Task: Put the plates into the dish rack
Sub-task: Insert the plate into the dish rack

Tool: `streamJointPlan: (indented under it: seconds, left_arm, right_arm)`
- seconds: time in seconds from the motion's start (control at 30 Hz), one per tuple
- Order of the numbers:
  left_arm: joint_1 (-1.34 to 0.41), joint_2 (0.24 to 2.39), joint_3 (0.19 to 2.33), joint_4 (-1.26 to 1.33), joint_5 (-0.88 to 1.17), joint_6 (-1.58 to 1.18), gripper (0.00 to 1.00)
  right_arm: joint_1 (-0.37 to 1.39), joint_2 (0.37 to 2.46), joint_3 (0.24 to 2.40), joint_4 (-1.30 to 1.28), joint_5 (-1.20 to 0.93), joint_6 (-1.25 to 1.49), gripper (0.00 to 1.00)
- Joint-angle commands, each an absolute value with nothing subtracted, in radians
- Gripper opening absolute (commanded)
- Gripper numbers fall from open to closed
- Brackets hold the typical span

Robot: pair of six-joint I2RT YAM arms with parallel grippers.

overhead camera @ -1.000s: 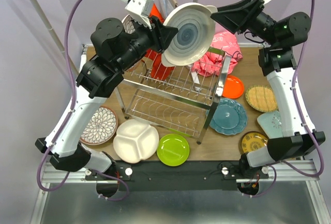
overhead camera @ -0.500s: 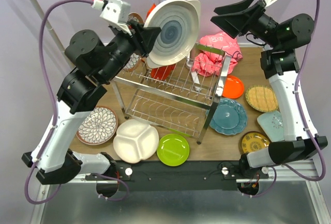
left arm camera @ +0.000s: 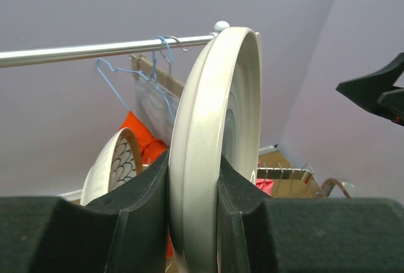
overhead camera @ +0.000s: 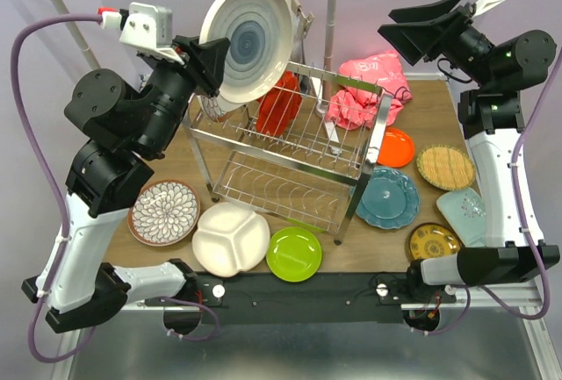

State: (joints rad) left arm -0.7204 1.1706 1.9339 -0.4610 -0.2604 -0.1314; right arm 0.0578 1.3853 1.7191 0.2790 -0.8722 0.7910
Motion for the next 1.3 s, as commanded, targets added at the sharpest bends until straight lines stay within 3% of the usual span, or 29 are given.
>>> streamJointPlan:
  seconds: [0.0, 0.57, 1.27]
  left_arm:
    - [-0.722, 1.135, 1.933, -0.331, -0.376, -0.100, 0.00]
    - [-0.723, 1.173, 1.855, -0.318, -0.572, 0.038, 0.00]
    - [-0.730, 1.180, 1.746, -0.288, -0.569, 0.182, 0.00]
  right_arm:
    - [0.019, 1.348, 1.675, 0.256, -0.851, 0.776, 1.00]
    - [-0.023, 1.347, 1.624, 0.239, -0.847, 0.772, 1.00]
    - [-0.046, 1.336, 1.594, 0.233, -0.845, 0.782, 1.00]
